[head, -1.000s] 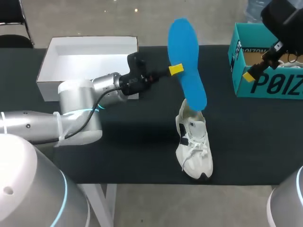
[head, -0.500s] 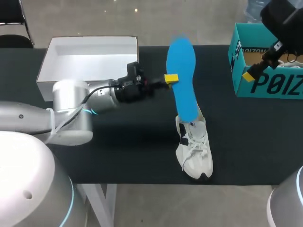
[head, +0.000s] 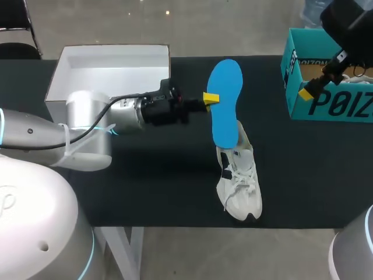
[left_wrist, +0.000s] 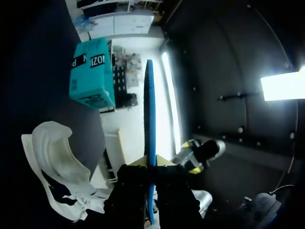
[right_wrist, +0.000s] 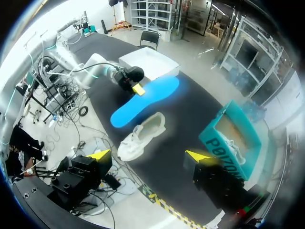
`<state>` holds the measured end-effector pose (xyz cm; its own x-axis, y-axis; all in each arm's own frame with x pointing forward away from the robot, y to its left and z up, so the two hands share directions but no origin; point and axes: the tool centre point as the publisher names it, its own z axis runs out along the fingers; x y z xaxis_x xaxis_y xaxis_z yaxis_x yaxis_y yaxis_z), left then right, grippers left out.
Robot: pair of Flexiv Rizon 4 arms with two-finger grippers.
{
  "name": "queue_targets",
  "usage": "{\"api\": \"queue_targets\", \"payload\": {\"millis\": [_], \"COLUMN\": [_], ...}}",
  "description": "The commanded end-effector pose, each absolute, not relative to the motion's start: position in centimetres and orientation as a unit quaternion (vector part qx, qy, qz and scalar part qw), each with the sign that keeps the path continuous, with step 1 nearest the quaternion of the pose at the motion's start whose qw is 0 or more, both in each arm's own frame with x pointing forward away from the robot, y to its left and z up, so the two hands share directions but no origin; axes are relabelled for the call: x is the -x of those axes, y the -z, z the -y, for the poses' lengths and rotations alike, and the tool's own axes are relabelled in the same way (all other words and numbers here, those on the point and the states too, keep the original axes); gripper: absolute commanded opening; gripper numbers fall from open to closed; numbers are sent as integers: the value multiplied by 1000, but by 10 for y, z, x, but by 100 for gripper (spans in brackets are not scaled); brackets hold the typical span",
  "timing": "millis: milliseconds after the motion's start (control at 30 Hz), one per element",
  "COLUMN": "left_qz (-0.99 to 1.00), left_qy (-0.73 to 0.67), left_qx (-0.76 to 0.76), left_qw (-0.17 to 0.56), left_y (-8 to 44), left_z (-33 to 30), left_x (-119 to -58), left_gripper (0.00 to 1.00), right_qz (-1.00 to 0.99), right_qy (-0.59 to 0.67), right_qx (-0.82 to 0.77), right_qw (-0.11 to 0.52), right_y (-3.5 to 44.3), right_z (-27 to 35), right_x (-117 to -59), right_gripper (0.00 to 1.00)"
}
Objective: Take the shoe out of the shoebox, open the shoe tongue, remove and reinsert the insole, then place the shoe into the shoebox
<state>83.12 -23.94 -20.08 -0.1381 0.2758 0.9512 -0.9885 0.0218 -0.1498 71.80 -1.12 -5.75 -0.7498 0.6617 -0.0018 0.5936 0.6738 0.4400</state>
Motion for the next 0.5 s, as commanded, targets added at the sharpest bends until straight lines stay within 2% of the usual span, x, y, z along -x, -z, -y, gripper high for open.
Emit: {"api": "queue_targets", "payload": {"millis": [33, 500], "left_qz": [467, 479], "left_qy": [-592, -597], "left_qx": [-378, -384], "left_qw": [537, 517], "left_y": [207, 207], "left_z": [243, 243], "left_x": [-832, -833], "left_gripper": [0, 0], "right_qz": [-912, -912], "right_qy": [-209, -209], "right_qx": [-345, -345], "right_qw": [79, 79], "right_y": [57, 57], "right_z": [10, 10], "right_x": [-720, -720], "right_gripper": [100, 100]}}
